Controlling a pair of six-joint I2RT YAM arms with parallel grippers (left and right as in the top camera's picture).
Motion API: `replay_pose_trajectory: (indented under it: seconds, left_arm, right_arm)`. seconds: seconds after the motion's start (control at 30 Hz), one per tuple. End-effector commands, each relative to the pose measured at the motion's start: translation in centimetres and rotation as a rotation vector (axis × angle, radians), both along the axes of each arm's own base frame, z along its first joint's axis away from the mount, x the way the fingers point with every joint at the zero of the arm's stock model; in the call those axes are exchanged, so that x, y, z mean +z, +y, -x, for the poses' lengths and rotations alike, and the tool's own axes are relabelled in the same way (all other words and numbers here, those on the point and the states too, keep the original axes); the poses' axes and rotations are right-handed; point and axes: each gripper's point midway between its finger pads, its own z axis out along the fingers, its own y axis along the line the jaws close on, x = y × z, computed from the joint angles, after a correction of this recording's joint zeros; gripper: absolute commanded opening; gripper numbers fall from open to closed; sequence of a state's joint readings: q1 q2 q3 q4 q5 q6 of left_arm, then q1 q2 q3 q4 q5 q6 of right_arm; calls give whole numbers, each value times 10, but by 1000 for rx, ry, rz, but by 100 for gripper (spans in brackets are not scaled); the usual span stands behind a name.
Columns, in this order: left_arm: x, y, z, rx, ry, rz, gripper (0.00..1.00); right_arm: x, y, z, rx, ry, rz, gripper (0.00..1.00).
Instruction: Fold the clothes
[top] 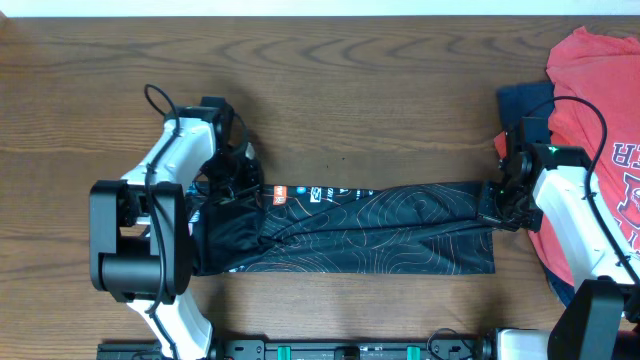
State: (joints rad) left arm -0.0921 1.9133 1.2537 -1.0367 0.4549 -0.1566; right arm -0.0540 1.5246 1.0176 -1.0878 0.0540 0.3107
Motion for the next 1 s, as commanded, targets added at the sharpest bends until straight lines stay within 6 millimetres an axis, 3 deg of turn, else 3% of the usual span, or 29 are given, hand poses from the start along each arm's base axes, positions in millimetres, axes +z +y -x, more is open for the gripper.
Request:
replay_pose_trajectory:
  seconds: [0.0,0.13,0.3,0.33,0.37,0.4,0.43,0.67,0.83,0.97]
  left_arm:
    - [15,-25,9,-119,-42,76,6]
    - [11,-41,17,-198,-45,55,6]
    - [5,-42,21,-248,-54,-54,7]
    - [5,-44,22,-255,-53,-53,17]
    - [5,-45,24,-260,-50,-53,36]
    - [5,-45,25,-263,-47,-54,49]
    - [5,-45,26,-264,-42,-55,55]
    - [6,-38,33,-266,-8,-81,55]
    - [1,-29,22,-245,-46,-154,55]
    - [-1,-32,11,-230,-93,-148,55]
  right_arm:
    - [-1,-6,3,-19,8,21,1]
    - [-1,-6,3,-19,8,21,1]
    - [-1,-6,4,-19,12,21,1]
    - [-1,-6,4,-19,14,21,1]
    - [-1,-6,5,-19,16,21,1]
    - [-1,-6,5,-19,17,20,1]
    - [-1,-6,6,-19,19,20,1]
    - [-1,-4,7,-19,26,8,1]
    - [-1,-3,8,-17,29,3,1]
    - [-4,11,10,-20,32,-79,1]
